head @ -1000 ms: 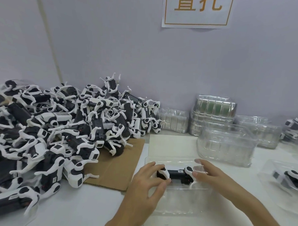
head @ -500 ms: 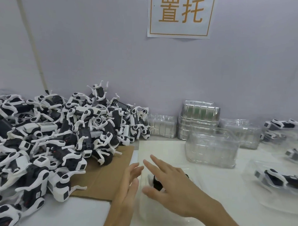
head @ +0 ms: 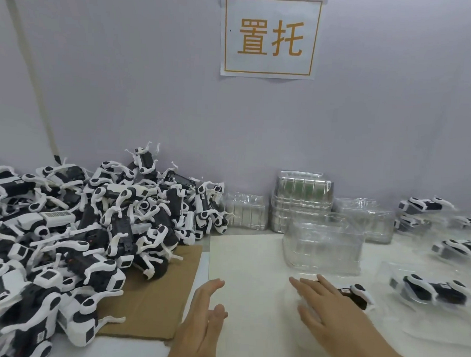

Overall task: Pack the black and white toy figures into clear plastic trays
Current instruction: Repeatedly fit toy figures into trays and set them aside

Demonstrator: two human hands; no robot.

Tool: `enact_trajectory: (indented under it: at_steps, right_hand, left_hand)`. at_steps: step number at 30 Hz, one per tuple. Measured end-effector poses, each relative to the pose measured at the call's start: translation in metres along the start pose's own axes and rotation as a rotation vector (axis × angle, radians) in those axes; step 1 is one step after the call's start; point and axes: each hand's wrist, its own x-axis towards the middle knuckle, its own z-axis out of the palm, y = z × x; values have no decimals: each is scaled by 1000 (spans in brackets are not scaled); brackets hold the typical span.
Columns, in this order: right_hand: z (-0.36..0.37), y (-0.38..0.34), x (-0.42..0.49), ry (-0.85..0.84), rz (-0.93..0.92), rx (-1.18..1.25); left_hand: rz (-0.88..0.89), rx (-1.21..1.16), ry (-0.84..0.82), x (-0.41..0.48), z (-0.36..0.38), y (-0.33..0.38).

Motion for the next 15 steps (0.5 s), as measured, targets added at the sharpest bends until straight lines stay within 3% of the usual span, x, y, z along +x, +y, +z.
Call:
enact_trajectory:
  at_steps: [15]
  right_hand:
    - [-12,69,8,193,413,-136]
  left_hand:
    - [72,77,-48,-4,0,-5]
